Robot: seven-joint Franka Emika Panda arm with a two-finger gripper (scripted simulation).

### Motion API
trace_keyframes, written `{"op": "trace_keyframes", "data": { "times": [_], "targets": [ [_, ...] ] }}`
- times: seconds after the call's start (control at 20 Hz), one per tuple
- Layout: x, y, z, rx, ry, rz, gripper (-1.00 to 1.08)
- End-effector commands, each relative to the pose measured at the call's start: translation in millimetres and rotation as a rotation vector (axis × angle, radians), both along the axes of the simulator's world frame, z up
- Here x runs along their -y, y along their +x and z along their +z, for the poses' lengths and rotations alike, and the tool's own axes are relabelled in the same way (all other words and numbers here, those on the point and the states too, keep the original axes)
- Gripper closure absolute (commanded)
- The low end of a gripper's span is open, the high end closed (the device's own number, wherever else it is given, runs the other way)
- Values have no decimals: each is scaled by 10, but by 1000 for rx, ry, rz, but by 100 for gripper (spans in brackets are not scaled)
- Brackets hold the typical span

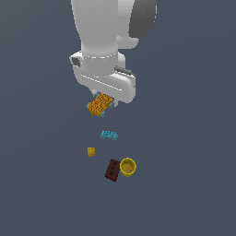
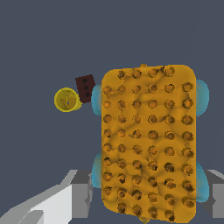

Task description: Pick up a designated object from a clutter of objects.

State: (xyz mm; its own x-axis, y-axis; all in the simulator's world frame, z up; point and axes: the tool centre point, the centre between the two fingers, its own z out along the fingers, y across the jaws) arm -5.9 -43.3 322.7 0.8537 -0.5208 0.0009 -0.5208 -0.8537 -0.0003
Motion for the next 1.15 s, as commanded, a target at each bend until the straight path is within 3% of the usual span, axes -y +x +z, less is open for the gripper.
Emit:
{"op": "trace_keyframes", "data": {
  "times": [0.0,0.5,1.1],
  "targets": [
    [25,44,254,0,0,0,108],
    [100,207,975,-1,0,0,108],
    [129,280,1237,-1,0,0,108]
  ]
}}
